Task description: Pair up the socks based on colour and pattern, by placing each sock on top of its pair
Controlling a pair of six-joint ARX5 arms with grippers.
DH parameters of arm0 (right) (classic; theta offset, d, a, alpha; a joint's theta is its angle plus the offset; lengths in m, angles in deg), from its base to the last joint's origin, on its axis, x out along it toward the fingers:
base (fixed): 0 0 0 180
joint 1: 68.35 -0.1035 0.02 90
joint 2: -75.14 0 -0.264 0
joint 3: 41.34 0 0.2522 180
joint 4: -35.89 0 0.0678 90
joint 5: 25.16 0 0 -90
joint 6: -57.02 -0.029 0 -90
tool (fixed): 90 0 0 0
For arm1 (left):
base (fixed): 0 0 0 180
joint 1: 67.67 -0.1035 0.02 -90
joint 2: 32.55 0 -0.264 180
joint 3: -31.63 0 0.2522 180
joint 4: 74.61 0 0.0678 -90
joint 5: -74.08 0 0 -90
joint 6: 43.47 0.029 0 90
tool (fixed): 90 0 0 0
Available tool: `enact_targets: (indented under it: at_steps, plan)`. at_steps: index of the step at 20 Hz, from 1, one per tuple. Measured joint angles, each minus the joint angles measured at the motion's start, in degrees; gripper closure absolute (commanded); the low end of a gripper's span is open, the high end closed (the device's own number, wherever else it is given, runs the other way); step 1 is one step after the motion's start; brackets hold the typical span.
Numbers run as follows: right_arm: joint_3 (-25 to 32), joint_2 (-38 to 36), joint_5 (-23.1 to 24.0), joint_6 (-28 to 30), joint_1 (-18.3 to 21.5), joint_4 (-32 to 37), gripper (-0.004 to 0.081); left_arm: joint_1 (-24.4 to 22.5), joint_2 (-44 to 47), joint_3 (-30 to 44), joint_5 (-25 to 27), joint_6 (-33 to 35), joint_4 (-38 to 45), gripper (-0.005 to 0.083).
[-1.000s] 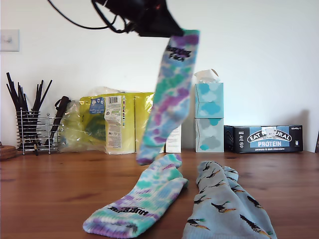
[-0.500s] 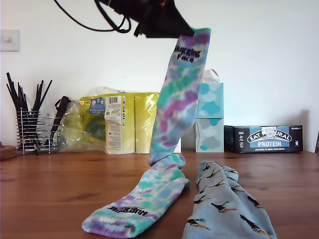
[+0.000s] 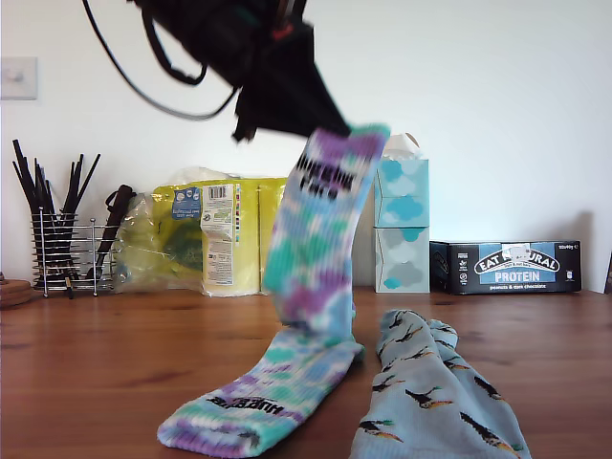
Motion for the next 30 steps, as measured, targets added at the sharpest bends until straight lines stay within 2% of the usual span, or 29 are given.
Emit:
enact_targets:
  at_steps: [7,8,9,11,12,13,17,18,19,20,22,24,26,30]
  plan:
    - [0.00,0.00,0.00,0.00,-0.02,0.02,0.0783,0.79,-6.36,2.45,-0.09,0.39,-9.84,0.0782]
    - [0.00,0.00,0.00,0.00,-0.02,0.02,0.0783,0.79,-6.27,2.45,-0.07,0.44,-10.69,0.0753]
    - [0.00,0.00,0.00,0.02,0.00,0.04,0.0783,0.79,-6.27,2.45,-0.07,0.46,-11.23,0.0661]
    - [0.00,0.00,0.00,0.00,-0.02,0.09,0.0783,0.79,-6.27,2.45,0.20,0.57,-12.50,0.0387]
    - [0.00,0.00,0.00,0.00,0.00,0.11,0.0783,0.77,-6.27,2.45,0.24,0.57,-13.05,0.0299]
    - [0.00,0.00,-0.02,0.02,0.00,0.15,0.0783,0.74,-6.27,2.45,0.50,0.59,-13.57,0.0265]
    - [0.00,0.00,0.00,0.52,0.00,1.07,0.0783,0.77,-6.27,2.45,1.68,0.61,-15.93,0.0266]
    - [0.00,0.00,0.00,1.07,0.00,1.62,0.0783,0.77,-6.27,2.45,1.68,0.61,-16.39,0.0274]
    - [0.00,0.00,-0.04,1.14,0.00,2.05,0.0783,0.77,-6.27,2.45,1.68,0.61,-16.55,0.0322]
    - [0.00,0.00,-0.13,1.11,0.00,2.56,0.0783,0.77,-6.27,2.45,1.64,0.44,-16.55,0.0429]
    - [0.00,0.33,-0.42,-0.15,0.00,3.17,0.0783,0.77,-6.27,2.45,1.46,0.37,-15.93,0.0761]
    - [0.00,2.54,-0.37,-2.60,0.00,3.32,0.0783,0.77,-6.19,2.45,1.40,0.63,-13.31,0.0797]
    - [0.00,6.88,0.11,-4.24,0.00,3.82,0.0783,0.79,-5.25,2.45,2.56,0.61,-10.01,0.0797]
    - [0.00,14.51,-0.44,-6.45,2.58,10.14,0.0783,0.24,0.26,2.82,9.88,-1.51,-2.40,0.0797]
